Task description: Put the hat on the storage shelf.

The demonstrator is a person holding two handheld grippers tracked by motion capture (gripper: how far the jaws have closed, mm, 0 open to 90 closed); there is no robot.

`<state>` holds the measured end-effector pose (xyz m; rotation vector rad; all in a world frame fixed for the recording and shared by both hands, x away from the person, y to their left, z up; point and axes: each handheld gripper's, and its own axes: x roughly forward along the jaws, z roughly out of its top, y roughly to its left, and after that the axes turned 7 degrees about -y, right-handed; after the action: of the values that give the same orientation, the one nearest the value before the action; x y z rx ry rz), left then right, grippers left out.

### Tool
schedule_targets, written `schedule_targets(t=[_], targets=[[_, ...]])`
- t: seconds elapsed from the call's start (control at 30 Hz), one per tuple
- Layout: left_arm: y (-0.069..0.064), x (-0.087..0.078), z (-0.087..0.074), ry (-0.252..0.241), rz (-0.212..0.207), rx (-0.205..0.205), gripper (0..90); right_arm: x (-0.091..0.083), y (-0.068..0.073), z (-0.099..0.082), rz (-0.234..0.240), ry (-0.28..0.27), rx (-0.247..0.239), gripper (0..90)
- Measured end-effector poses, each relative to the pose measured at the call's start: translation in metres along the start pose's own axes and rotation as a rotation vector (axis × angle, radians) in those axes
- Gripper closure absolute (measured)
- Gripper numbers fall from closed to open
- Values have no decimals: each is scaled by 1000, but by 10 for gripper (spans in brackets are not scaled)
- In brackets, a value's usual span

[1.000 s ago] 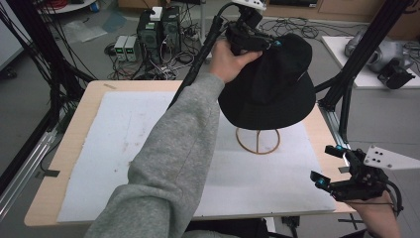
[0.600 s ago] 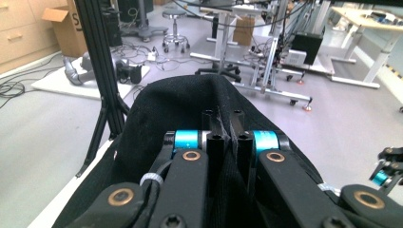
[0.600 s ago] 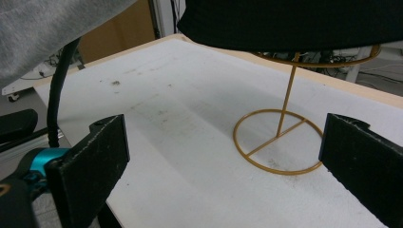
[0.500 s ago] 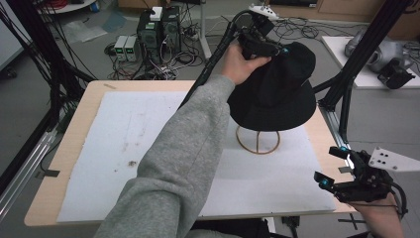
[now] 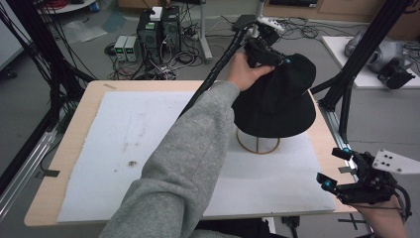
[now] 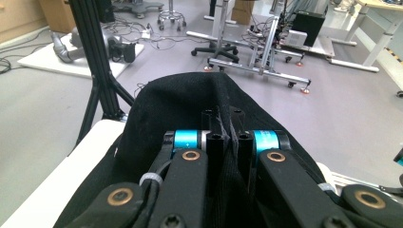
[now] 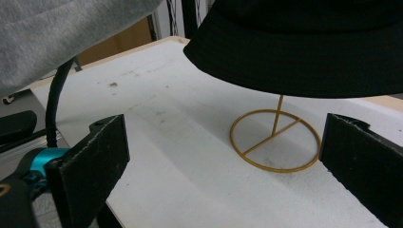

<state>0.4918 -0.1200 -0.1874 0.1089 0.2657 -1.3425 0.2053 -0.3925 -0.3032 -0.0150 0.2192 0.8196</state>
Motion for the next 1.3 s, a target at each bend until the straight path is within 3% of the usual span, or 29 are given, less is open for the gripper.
schedule_targets(t=[0.2,0.5,0.63,0.83,0.9,0.93,1.1,1.3], targets=[[-1,9,-9,46,-6,7,873,0,-1,-1,-5,4,-1,19],[1,9,-9,43,1,-14,808,1,0,-1,1,-3,-10,19],[4,6,-9,47,4,-33,672,1,-1,-2,2,-1,-15,19],[5,-3,-7,61,10,-78,397,3,0,-3,8,6,-11,19],[5,-7,-5,75,26,-78,192,4,0,-3,9,13,-10,19],[4,-11,-4,76,35,-79,155,5,0,-3,10,12,-14,19],[0,-24,1,71,43,-83,66,8,1,-3,12,19,-15,19],[-10,-41,9,70,52,-55,60,8,1,-2,7,14,-18,19]])
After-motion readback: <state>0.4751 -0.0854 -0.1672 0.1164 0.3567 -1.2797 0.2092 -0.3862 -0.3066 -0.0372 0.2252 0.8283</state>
